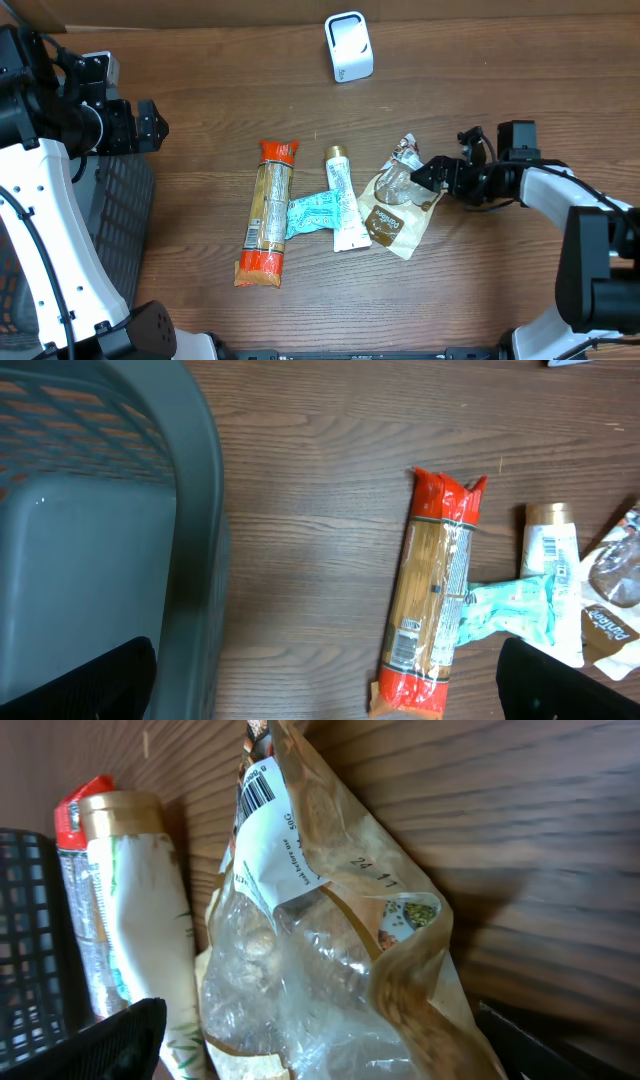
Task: Scan the item barcode
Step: 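Withdraw the right gripper to the right of the pouch, then grasp the beige pouch with the right gripper and lift it, then carry the pouch up to the white scanner with the right gripper, then hold the pouch in front of the white scanner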
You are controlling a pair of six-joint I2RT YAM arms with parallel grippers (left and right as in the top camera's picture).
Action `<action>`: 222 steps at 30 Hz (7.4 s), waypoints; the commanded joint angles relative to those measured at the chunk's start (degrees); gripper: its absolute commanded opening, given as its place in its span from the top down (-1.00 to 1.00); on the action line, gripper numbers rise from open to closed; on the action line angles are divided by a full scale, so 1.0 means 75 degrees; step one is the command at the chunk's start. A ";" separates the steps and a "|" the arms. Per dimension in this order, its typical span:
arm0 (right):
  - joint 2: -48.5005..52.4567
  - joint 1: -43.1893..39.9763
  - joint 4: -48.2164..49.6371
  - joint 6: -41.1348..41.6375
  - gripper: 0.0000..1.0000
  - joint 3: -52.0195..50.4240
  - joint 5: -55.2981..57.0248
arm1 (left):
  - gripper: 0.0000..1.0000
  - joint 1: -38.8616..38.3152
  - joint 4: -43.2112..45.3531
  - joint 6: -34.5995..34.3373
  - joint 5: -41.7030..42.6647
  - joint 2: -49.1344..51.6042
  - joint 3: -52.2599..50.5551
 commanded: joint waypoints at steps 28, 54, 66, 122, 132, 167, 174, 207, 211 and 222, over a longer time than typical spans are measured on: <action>0.2197 0.1011 0.1775 -0.0367 0.28 -0.0207 0.0152 | -0.99 -0.0009 0.0012 0.0169 0.0125 0.0047 -0.0023; 0.1970 0.0358 -0.0300 -0.0615 0.92 0.0662 -0.0143 | -0.99 -0.0009 0.0012 0.0169 0.0125 0.0047 -0.0020; -0.0210 0.0210 -0.4739 -0.3314 0.92 0.3392 -0.0895 | -0.99 -0.0009 0.0012 0.0169 0.0125 0.0047 -0.0023; 0.0938 0.3261 -0.2127 -0.2894 0.93 0.7860 0.8670 | -0.99 -0.0009 0.0012 0.0169 0.0125 0.0047 -0.0023; 0.2460 0.3488 0.0055 -0.6700 0.93 0.7860 0.9366 | -1.00 -0.0009 0.0012 0.0169 0.0125 0.0047 -0.0023; 0.4086 0.4258 0.1775 -0.9329 0.93 0.7851 1.1468 | -0.99 -0.0006 0.0012 0.0169 0.0125 0.0047 -0.0023; 0.4086 0.4205 0.1591 -0.9323 0.93 0.7851 1.1581 | -0.99 -0.0006 0.0012 0.0169 0.0122 0.0047 -0.0023; 0.4261 0.3899 0.1886 -0.8953 0.93 0.7848 1.1054 | -0.99 -0.0009 0.0012 0.0169 0.0125 0.0047 -0.0023; 0.4284 0.3899 0.1638 -0.8848 0.93 0.7845 1.1095 | -0.99 -0.0009 0.0012 0.0169 0.0125 0.0047 -0.0020; 0.3969 0.3949 0.1527 -0.7589 0.93 0.7848 1.1403 | -0.99 -0.0009 0.0012 0.0169 0.0125 0.0047 -0.0023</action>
